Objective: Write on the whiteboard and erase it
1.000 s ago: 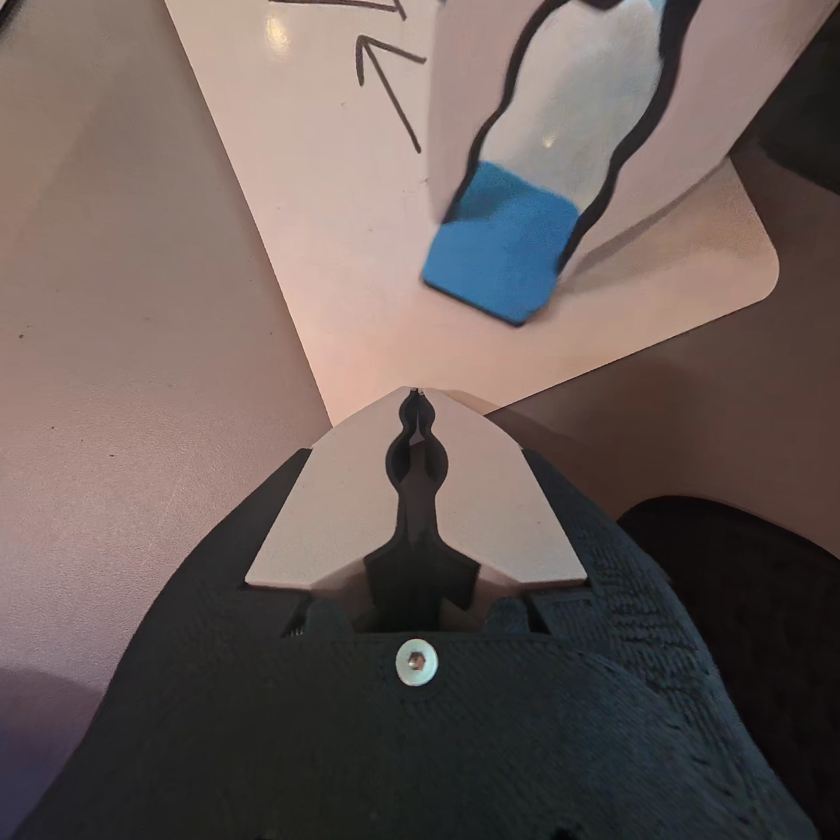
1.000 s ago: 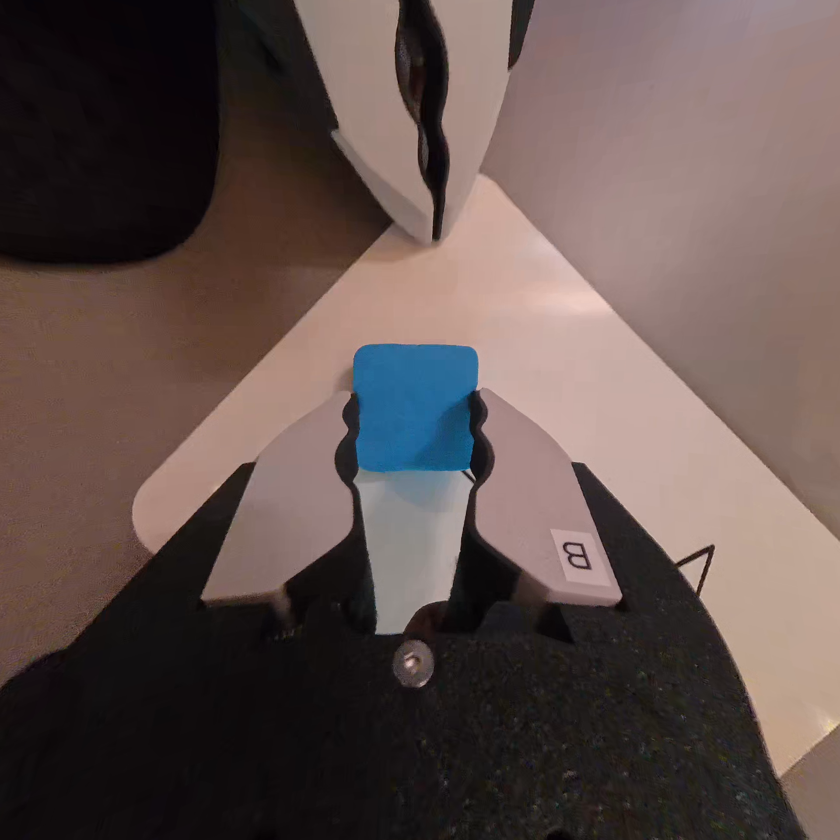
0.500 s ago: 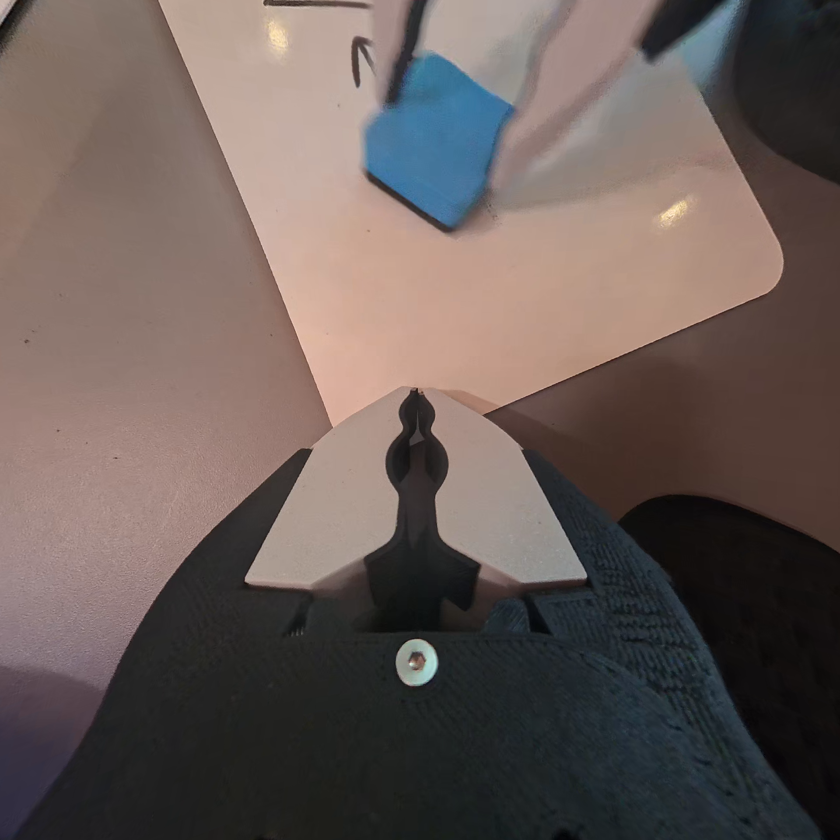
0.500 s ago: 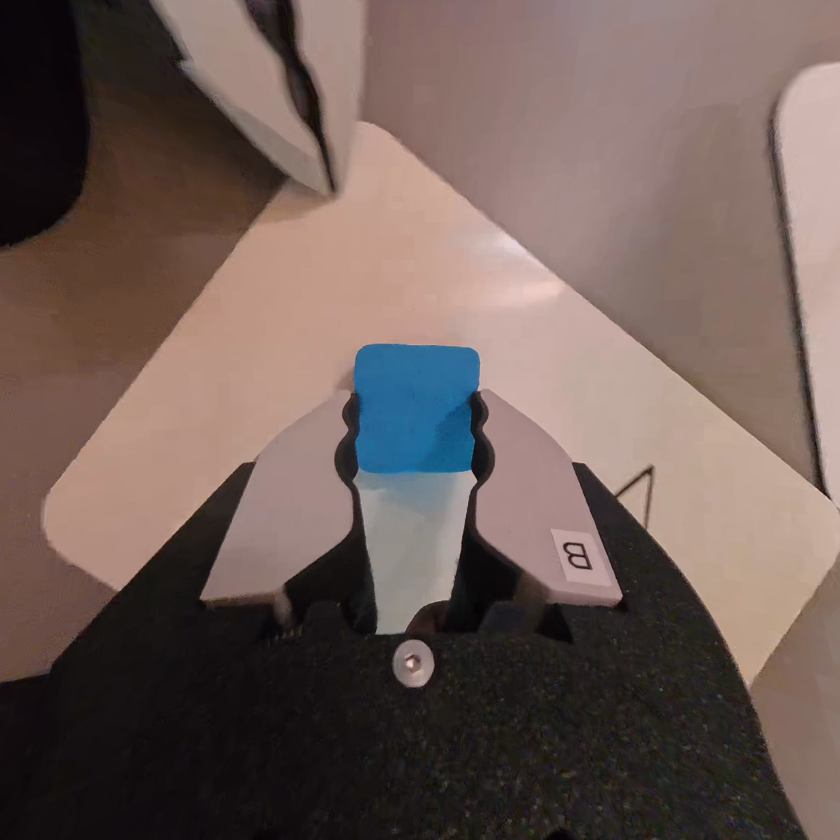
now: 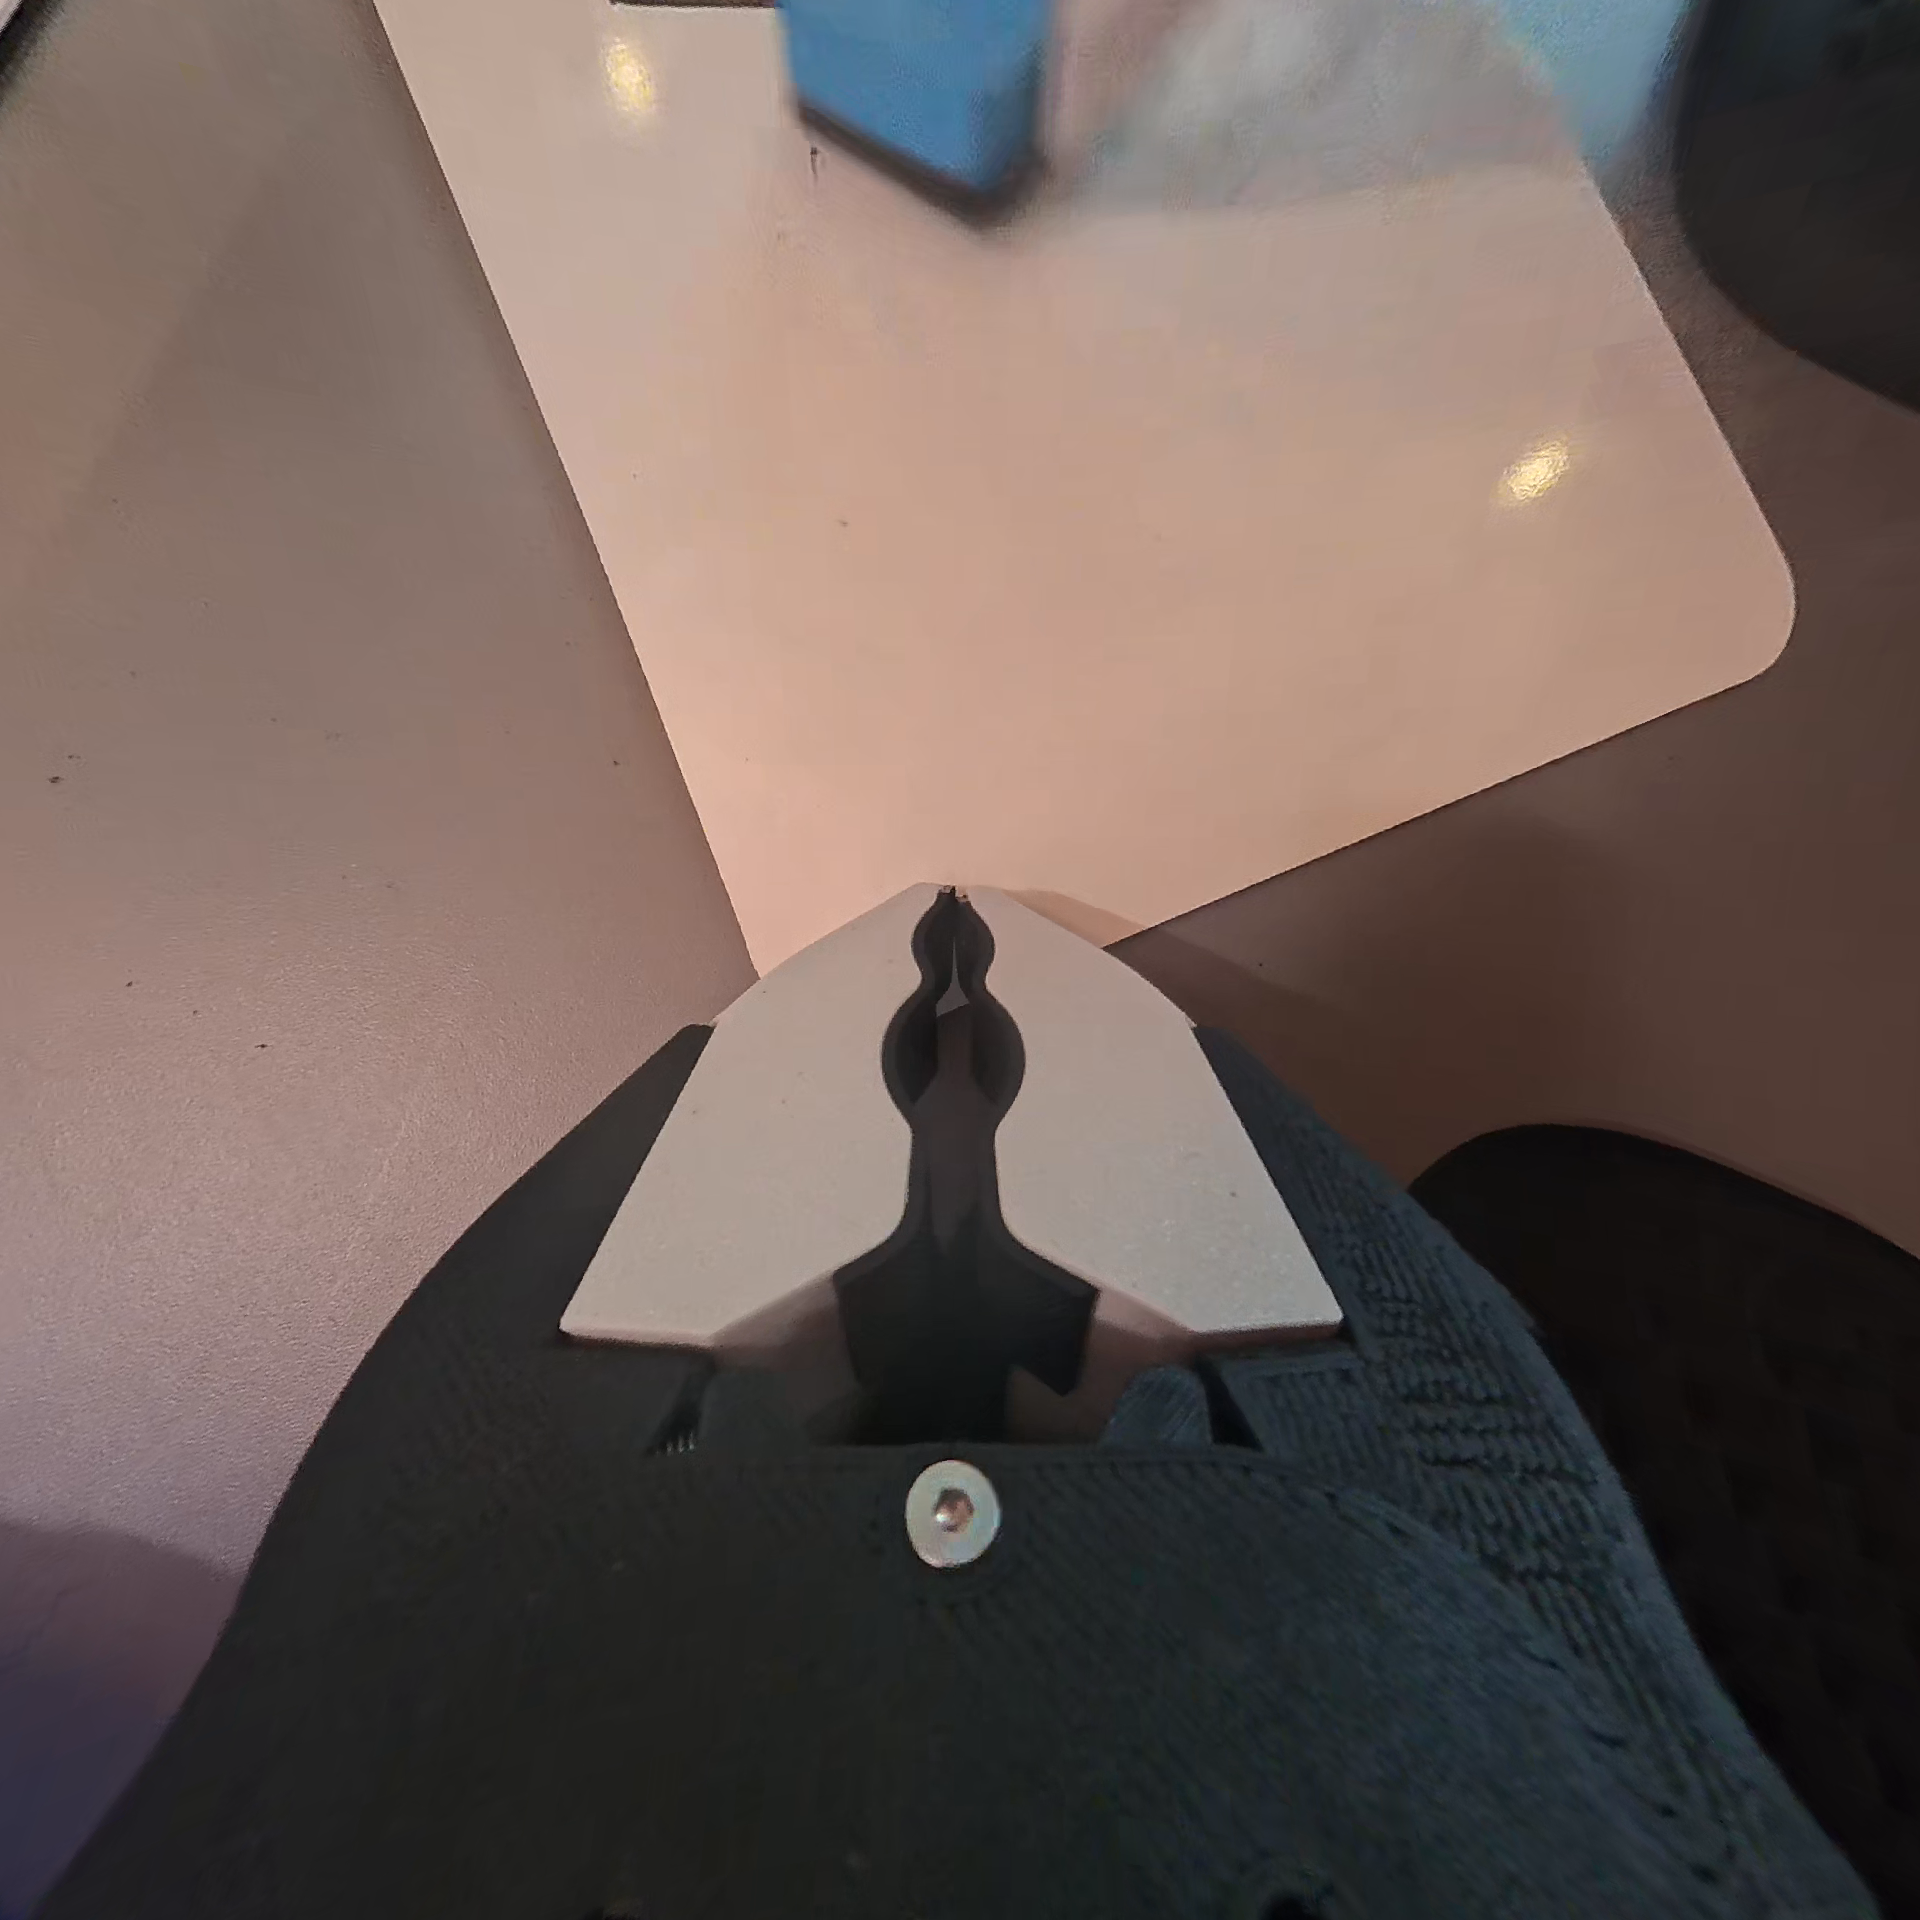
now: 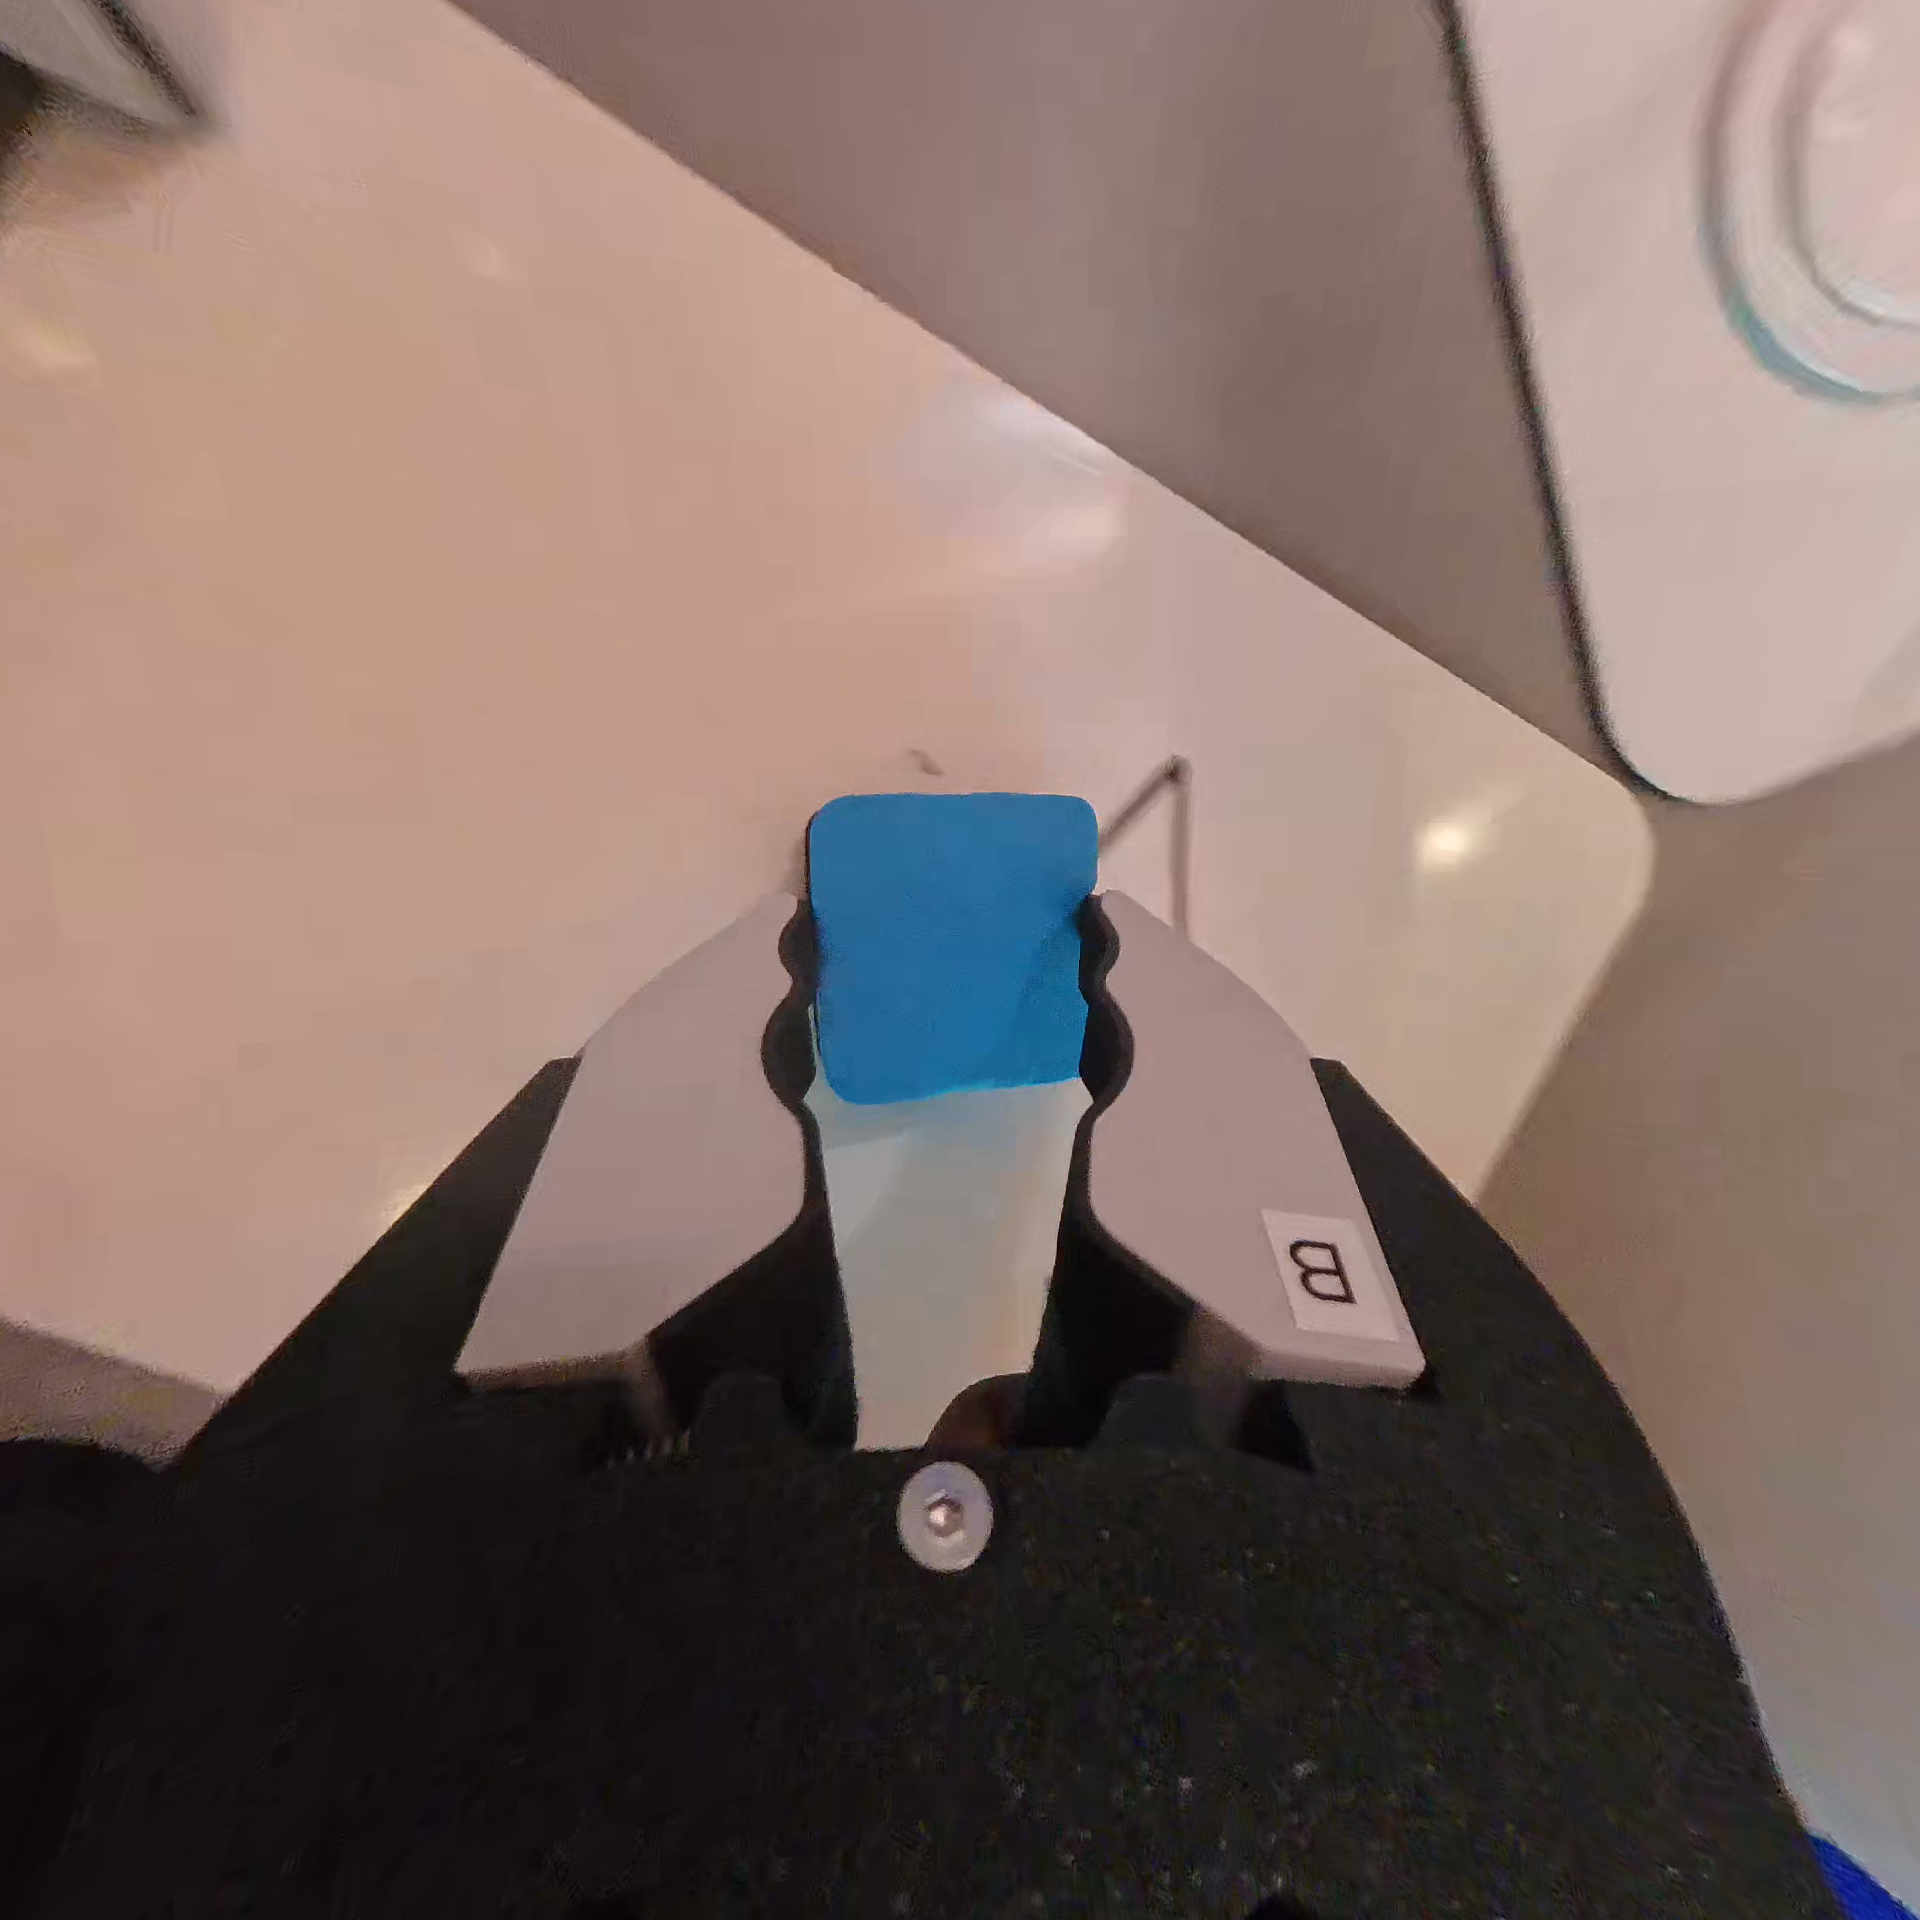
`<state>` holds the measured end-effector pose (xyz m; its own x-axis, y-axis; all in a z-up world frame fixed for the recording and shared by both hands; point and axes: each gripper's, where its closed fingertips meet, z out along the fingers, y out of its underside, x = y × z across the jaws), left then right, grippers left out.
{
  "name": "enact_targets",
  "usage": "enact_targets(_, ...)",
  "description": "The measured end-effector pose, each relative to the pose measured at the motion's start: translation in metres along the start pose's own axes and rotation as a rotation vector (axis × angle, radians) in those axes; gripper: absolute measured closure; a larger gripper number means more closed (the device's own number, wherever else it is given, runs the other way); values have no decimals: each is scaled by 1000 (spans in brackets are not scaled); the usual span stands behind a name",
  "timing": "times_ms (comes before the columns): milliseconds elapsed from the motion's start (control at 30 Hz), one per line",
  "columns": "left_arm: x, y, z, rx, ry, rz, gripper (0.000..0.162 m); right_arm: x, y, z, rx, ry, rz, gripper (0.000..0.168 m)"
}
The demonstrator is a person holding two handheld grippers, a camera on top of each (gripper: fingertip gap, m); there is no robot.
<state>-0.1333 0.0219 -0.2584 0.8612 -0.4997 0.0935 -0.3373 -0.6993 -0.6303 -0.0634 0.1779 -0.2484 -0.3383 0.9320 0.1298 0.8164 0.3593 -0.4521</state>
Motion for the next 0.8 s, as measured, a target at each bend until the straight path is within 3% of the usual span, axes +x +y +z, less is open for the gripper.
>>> enact_targets(100, 1, 0, 0, -2, 1, 2, 160, 20, -10, 7, 72, 32, 135, 119)
enact_targets(233, 1, 0, 0, 1, 5, -3, 160, -28, -23, 6, 94, -120, -34, 119)
enact_targets(267, 1, 0, 0, 0, 6, -2, 161, -21, -18, 3, 83, -156, 4, 119)
enact_targets(333, 2, 0, 0, -1, 6, 1, 160, 31, -2, 5, 38, -21, 118, 119)
enact_targets(400, 2, 0, 0, -2, 6, 3, 160, 53, -7, 9, 85, 14, 216, 119)
enact_targets(433, 3, 0, 0, -3, 7, 3, 160, 48, -16, 13, 115, 10, 220, 119)
enact_targets(533, 2, 0, 0, 3, 12, -4, 161, 5, -30, 15, 111, -65, -7, 119)
enact_targets(600, 2, 0, 0, 1, 14, -4, 160, 19, -23, 11, 110, -139, 92, 119)
enact_targets(667, 2, 0, 0, 1, 9, -1, 160, 72, -4, 12, 63, 51, 208, 119)
enact_targets(700, 2, 0, 0, 1, 8, -1, 160, 75, -5, 13, 77, 75, 223, 119)
enact_targets(800, 3, 0, 0, 1, 9, -6, 161, 22, -20, 13, 113, 25, 35, 119)
